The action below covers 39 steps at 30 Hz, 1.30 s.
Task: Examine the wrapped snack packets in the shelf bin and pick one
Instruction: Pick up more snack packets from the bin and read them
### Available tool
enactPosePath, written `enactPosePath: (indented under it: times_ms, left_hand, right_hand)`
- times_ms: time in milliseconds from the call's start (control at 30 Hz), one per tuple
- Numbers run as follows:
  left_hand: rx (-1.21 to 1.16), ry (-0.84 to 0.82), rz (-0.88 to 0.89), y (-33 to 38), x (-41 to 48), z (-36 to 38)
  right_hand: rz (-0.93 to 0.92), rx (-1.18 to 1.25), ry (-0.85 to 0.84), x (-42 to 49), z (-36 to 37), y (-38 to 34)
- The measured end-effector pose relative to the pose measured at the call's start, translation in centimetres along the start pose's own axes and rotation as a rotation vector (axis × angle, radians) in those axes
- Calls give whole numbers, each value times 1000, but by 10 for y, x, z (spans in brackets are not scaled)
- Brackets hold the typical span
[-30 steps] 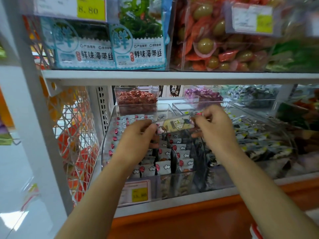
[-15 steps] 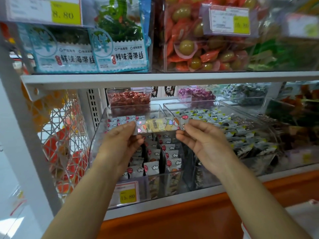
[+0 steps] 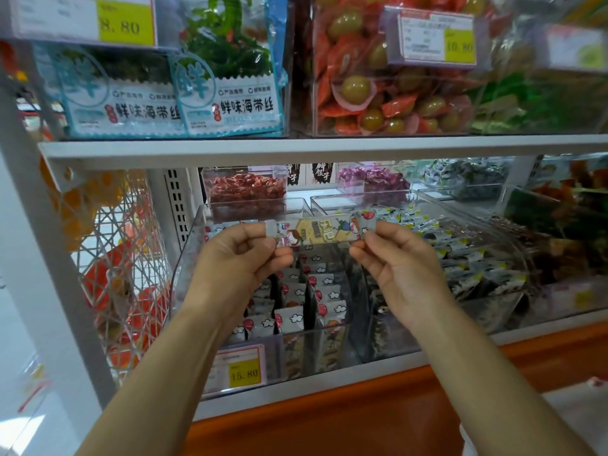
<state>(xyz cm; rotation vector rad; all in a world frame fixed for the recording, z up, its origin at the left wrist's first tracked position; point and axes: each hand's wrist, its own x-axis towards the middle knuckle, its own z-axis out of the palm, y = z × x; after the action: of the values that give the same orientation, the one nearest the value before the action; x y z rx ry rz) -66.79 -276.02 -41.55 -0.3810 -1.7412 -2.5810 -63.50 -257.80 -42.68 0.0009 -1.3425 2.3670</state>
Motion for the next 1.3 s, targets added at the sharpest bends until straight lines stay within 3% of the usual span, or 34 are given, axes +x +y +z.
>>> enactPosePath:
  times_ms: [133, 267, 433, 600, 867, 1100, 1300]
  left_hand:
    - [38, -83, -26, 0, -1, -2]
    - [31, -124, -107, -1, 0, -1]
    - [127, -26, -20, -6, 0, -4]
    - [199, -122, -7, -5, -2, -3]
    - [397, -236, 68, 5, -9, 1]
    - [588, -138, 126, 2, -11, 8]
    - [547, -127, 76, 5, -7, 3]
  right_hand:
    - [-163, -200, 6, 0, -3, 2]
    - [-208, -327, -10, 1, -1, 5]
    - [-176, -393, -80, -1, 1, 8]
    - [-300, -494, -118, -2, 0, 11]
    - [-170, -448, -33, -1, 2, 7]
    - [-357, -675, -18, -6, 5, 8]
    - [-340, -670, -72, -7, 7, 6]
